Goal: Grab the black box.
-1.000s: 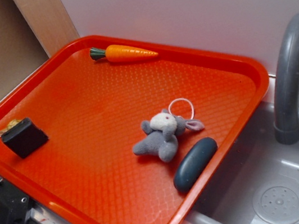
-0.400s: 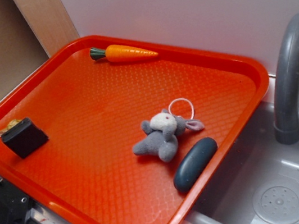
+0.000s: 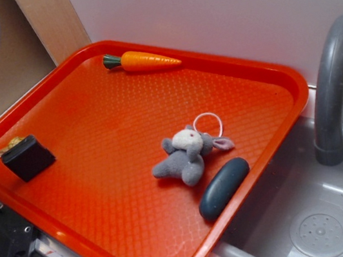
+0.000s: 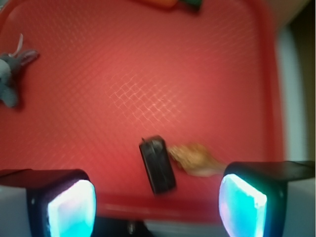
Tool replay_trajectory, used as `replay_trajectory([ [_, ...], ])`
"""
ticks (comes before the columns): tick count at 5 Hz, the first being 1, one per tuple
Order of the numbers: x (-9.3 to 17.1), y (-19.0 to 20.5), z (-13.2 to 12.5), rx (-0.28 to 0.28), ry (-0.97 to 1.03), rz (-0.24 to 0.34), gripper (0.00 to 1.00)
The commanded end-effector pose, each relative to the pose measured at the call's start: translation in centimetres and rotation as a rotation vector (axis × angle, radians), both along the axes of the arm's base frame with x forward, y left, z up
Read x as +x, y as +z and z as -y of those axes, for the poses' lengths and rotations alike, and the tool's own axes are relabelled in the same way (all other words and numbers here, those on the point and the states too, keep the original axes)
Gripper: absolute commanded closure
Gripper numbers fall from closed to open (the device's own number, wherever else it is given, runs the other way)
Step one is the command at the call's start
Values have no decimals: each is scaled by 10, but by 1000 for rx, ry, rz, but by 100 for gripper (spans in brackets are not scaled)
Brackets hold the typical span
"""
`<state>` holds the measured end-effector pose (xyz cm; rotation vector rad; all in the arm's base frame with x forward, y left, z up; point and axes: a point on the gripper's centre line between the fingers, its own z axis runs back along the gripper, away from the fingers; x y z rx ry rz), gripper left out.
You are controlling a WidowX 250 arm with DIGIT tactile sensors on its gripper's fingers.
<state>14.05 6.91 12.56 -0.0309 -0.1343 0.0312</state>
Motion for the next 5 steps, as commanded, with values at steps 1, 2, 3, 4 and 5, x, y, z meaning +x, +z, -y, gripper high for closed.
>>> replay_trajectory([
  [1, 8, -45, 6, 75, -14, -57, 0],
  [2, -2, -61, 0, 81, -9, -87, 0],
  [3, -13, -64, 2, 86, -8, -98, 0],
  [4, -18, -66, 9, 95, -26, -92, 0],
  [5, -15, -86, 13, 125, -46, -84, 0],
])
